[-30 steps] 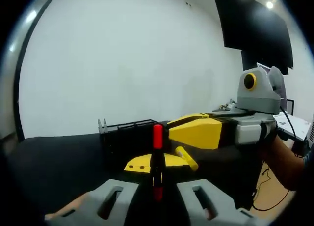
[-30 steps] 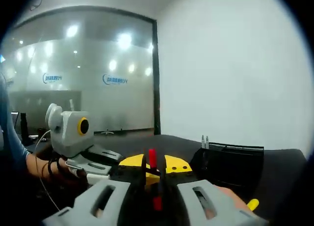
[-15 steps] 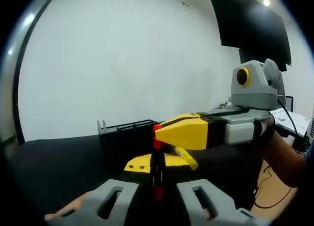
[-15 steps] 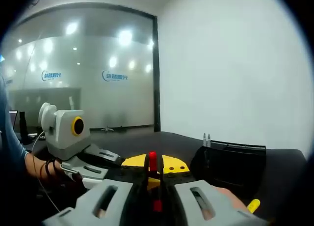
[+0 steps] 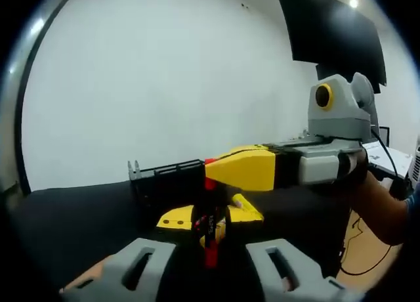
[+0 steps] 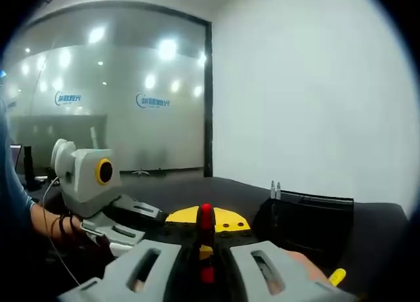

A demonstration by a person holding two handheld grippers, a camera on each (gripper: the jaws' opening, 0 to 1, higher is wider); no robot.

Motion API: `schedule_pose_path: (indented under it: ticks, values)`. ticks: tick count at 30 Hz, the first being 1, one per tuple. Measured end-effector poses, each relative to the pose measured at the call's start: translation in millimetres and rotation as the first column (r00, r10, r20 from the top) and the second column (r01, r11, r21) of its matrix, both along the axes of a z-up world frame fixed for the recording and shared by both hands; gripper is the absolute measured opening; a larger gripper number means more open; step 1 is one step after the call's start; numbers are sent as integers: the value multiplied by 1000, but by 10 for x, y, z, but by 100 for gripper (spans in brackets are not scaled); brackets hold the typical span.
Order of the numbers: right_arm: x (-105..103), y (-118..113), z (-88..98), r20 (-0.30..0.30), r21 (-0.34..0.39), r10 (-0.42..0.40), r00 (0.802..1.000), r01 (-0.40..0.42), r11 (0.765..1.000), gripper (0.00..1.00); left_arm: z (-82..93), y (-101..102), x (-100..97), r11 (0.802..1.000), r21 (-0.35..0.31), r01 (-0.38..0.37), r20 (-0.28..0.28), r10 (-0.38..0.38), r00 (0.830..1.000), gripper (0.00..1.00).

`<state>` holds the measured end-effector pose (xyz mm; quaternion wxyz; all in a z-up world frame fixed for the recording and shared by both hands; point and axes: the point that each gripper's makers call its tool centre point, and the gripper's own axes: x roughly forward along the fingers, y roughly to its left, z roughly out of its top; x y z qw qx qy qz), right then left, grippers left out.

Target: Pick up pens and glue sticks and place them into the holder.

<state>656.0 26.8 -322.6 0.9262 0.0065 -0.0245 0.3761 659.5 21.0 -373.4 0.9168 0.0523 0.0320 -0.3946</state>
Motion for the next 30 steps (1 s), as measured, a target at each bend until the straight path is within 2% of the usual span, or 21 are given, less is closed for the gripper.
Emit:
schedule_pose_path:
  ticks: [1,3,6,9,19,24,26,27,30]
  values:
    - [7,-15,8,2,-1,-6,1000,6,1000,3,-22,-3,-30,1000,7,10,8,-10,1000,31]
    - [30,-55,14,2,-5,-18,1000,18,1000,3,-39,25,-48,1000,15,16,32,-17,999,34]
    - [54,-116,1,-1,-14,-33,999,33,999,3,-63,122,-46,999,12,53,35,-54,998,41]
    - [73,-156,-13,-5,-17,-45,999,45,999,3,-115,185,-35,996,0,88,39,-87,995,55]
    - [136,-238,-13,-6,-42,-78,997,78,996,3,-386,355,78,989,-30,142,-18,-143,990,96]
    - [192,-281,64,6,-53,-94,996,95,994,3,-524,475,131,984,-87,158,-55,-163,985,96]
    - [222,-296,92,11,-61,-101,995,102,993,3,-604,534,189,985,-86,150,-66,-156,986,96]
    - [240,-307,109,13,-63,-105,994,106,992,3,-681,591,241,991,-67,119,-98,-126,987,96]
    - [306,-351,166,15,-60,-111,994,112,992,3,-696,646,320,991,-59,117,-87,-122,989,96]
